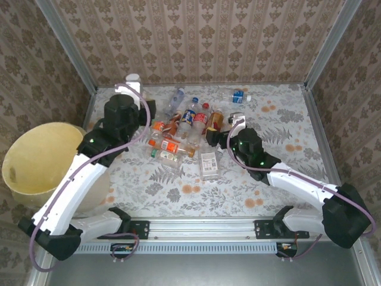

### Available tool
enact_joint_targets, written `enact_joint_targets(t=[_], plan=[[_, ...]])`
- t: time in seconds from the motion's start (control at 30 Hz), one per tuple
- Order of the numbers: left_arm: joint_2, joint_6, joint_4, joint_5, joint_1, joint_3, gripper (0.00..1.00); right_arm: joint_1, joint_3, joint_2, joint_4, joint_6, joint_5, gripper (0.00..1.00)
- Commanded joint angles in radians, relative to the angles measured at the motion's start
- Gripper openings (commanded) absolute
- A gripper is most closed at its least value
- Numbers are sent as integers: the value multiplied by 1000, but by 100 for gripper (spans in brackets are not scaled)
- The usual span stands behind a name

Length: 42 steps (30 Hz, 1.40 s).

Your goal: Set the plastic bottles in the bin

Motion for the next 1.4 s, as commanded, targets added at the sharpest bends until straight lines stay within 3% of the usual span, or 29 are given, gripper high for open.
enact_joint_targets(t=[0.0, 0.13, 0.23, 0.5, 0.77, 0.97, 1.37], plan=[[-14, 185, -102, -304, 23, 49, 54, -12, -7, -12, -8, 15, 50, 100], [-16, 187, -152, -440, 112, 94, 55, -24, -22, -35, -24, 7, 45, 100], [-18, 98, -280, -404, 271, 143, 56, -36, -34, -57, -35, 9, 41, 100], [-106, -49, -451, -112, 682, 90, 55, -61, -53, -83, -45, 14, 27, 100], [-145, -166, -392, 390, 1056, -59, 54, -66, -43, -60, -40, 24, -21, 100], [-124, -253, -272, 571, 1137, -150, 52, -66, -50, -65, -51, 22, -36, 100], [-41, -383, -55, 676, 1138, -207, 52, -66, -55, -71, -60, 25, -43, 100]])
